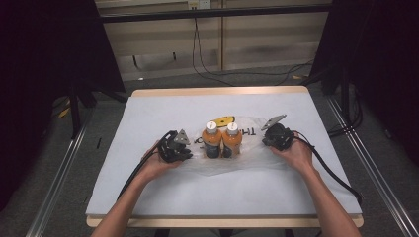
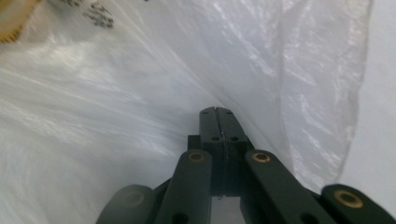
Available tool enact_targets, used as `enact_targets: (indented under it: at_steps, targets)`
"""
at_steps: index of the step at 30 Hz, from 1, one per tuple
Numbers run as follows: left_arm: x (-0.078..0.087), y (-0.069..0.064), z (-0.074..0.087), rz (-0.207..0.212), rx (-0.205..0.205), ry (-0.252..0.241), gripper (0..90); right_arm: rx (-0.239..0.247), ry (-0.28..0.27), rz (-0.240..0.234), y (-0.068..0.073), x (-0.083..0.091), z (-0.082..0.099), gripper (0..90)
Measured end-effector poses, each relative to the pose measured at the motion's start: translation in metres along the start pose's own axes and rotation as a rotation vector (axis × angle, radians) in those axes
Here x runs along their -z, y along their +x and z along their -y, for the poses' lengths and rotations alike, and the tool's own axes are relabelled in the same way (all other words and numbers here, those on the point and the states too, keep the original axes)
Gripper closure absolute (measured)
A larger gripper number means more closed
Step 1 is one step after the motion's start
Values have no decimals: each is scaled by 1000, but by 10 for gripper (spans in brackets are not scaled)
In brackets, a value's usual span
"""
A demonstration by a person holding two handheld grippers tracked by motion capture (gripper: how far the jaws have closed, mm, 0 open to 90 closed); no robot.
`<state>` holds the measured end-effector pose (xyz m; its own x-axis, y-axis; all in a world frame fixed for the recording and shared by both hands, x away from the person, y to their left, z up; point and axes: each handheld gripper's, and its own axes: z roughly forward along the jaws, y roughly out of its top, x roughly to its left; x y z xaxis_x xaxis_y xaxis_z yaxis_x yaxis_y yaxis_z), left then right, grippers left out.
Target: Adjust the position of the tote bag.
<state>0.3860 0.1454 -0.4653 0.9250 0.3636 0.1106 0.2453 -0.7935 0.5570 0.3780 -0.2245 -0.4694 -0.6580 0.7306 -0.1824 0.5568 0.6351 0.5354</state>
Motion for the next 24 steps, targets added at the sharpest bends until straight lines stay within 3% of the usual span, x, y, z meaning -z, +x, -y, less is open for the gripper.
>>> enact_targets:
  at_steps: [1, 5, 7, 10, 15, 16, 17, 18, 19, 24]
  targets:
    - [1, 1, 1, -18, -1, 14, 804, -10, 11, 9, -1, 1, 2, 900]
    - [4, 11, 7, -15, 38, 11, 815, -17, 35, 53, -12, 7, 13, 900]
    - [3, 12, 6, -15, 35, 13, 815, -54, 22, 51, -18, 9, 20, 900]
    - [3, 12, 6, -2, 54, -12, 815, -50, 1, 30, -20, 9, 22, 900]
    - [10, 12, 3, -5, 51, -25, 841, -44, -68, -78, -15, 13, 14, 900]
    - [10, 13, 3, -3, 43, -30, 844, -62, -79, -93, -13, 14, 13, 900]
    - [11, 12, 1, 18, 49, -33, 853, -57, -93, -123, -11, 16, 8, 900]
    - [11, 10, -2, 5, 39, -38, 853, -57, -93, -123, -11, 16, 8, 900]
    - [13, 10, -9, 4, 9, -30, 859, -45, -100, -146, -7, 18, -1, 900]
    - [16, 10, -26, 11, -8, -44, 859, 16, -118, -201, 1, 19, -26, 900]
